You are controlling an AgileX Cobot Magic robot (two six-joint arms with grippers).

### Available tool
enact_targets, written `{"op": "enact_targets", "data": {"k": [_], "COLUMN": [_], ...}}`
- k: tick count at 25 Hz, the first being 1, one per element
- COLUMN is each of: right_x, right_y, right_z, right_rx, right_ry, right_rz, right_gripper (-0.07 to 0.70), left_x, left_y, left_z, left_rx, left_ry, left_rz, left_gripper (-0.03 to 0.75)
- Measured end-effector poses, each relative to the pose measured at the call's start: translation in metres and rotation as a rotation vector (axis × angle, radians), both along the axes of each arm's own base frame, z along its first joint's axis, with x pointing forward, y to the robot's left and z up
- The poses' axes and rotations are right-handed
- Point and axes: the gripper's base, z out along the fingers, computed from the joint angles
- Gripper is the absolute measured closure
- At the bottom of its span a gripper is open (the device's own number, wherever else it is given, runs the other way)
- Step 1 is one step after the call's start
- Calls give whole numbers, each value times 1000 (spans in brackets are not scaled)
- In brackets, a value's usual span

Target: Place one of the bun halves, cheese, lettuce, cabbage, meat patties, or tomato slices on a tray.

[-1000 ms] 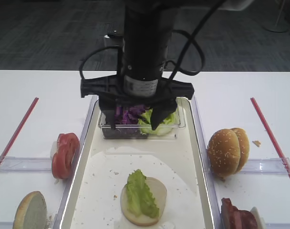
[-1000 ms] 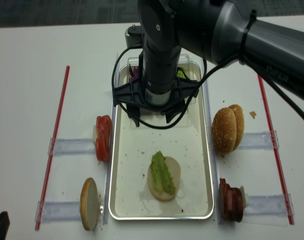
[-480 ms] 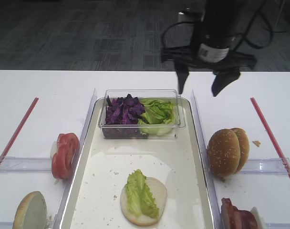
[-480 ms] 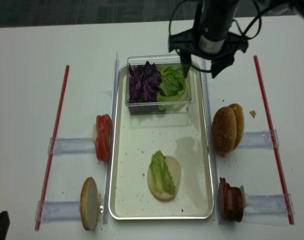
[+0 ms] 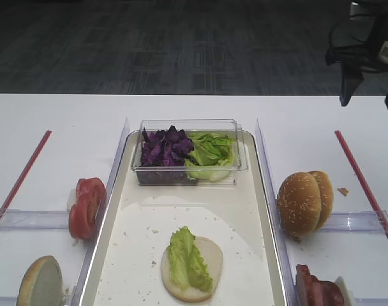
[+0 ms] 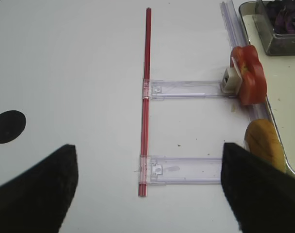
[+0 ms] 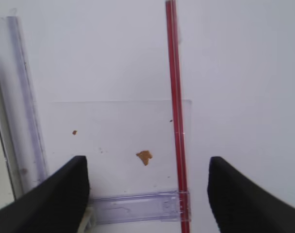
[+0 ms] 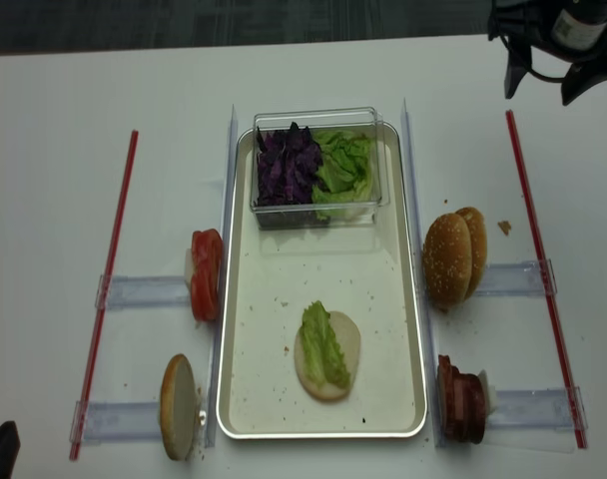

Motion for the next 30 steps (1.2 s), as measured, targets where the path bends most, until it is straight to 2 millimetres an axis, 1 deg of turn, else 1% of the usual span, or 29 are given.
{"op": "enact_targets", "data": {"k": [3, 11, 14, 16, 21, 26, 30], "right_x": [0, 0, -8, -20, -56, -103, -144], "right_y": [-5, -6, -5, -7, -7, -5, -5], "right_z": [0, 0, 3, 3, -4, 2, 11], "right_rx": [-41, -44, -44, -55, -53, -32, -34], "right_ry": [-2, -3, -3, 12, 76, 87, 37], "right_rz": [20, 35, 42, 47, 52, 48, 47], "right_gripper": [93, 93, 93, 93, 93, 93, 93], "left_x": [0, 0, 0, 0, 0, 0, 0], "left_y": [0, 0, 0, 0, 0, 0, 0], "left_z": [0, 0, 0, 0, 0, 0, 0], "left_rx": [0, 0, 0, 0, 0, 0, 0], "left_ry": [0, 0, 0, 0, 0, 0, 0], "left_rz": [0, 0, 0, 0, 0, 0, 0], "left_gripper": [161, 161, 161, 161, 161, 161, 161]}}
